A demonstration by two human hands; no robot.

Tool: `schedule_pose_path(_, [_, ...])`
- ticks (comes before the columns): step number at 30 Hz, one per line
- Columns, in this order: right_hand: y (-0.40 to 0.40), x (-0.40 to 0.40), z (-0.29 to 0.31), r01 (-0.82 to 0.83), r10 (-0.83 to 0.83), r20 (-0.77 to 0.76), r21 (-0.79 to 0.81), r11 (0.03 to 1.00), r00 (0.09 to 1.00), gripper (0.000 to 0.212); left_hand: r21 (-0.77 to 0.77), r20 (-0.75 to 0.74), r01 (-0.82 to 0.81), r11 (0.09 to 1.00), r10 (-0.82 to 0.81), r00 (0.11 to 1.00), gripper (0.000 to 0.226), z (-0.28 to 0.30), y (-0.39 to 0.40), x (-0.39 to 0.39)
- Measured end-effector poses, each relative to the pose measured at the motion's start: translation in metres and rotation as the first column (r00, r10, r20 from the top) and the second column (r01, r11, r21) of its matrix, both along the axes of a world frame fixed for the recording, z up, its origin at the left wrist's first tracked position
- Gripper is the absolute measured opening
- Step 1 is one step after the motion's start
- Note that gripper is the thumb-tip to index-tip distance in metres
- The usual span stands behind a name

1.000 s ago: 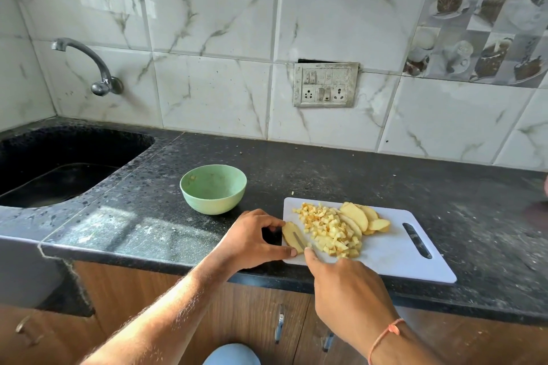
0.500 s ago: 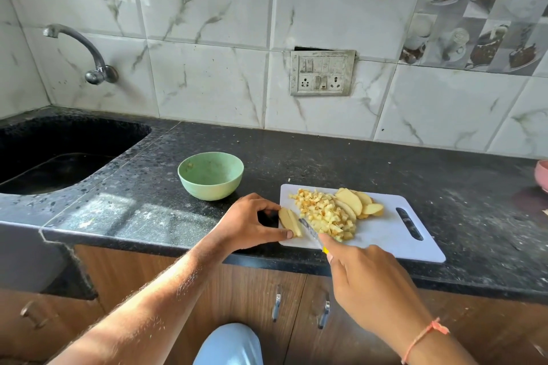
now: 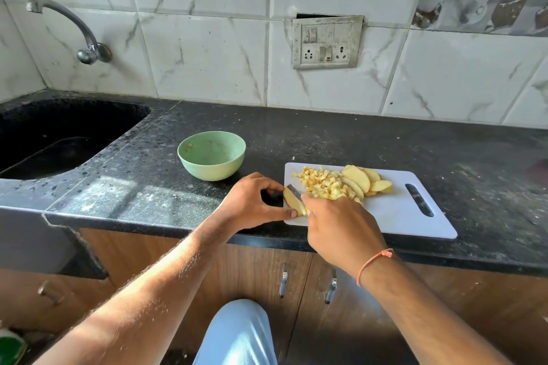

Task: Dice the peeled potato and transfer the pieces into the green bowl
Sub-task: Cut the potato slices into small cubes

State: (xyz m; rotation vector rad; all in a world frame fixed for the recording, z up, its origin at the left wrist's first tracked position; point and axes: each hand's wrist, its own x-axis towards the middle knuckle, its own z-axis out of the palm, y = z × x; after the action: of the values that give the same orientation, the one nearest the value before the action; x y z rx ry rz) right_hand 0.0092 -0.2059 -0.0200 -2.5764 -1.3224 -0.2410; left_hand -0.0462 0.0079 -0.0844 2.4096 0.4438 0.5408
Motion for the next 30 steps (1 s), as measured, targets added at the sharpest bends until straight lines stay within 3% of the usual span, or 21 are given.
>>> schedule_pose_path(8, [0.013, -0.006, 0.0, 0.0, 0.005, 0.068, -0.081, 0.997, 0.998, 0.036, -0.035, -0.031, -0.022, 0.999, 0.021, 0.999, 0.06, 0.001, 0.0, 0.002])
schedule_pose_path(16, [-0.006, -0.004, -0.002, -0.053, 0.067, 0.082, -0.158, 0.986, 0.994, 0.05, -0.056, -0.108, -0.06, 0.997, 0.054, 0.993, 0.093, 0.003, 0.005, 0.007])
schedule_pose_path(24, [-0.05, -0.021, -0.001, -0.065, 0.068, 0.012, -0.187, 0.98, 0.998, 0.058, -0.059, -0.108, -0.049, 0.997, 0.042, 0.993, 0.092, 0.002, 0.005, 0.007])
schedule_pose_path(30, [-0.071, -0.031, -0.003, -0.023, 0.022, -0.006, -0.165, 0.986, 1.0, 0.061, -0.041, -0.095, -0.039, 0.998, 0.035, 0.995, 0.077, 0.003, 0.002, 0.004])
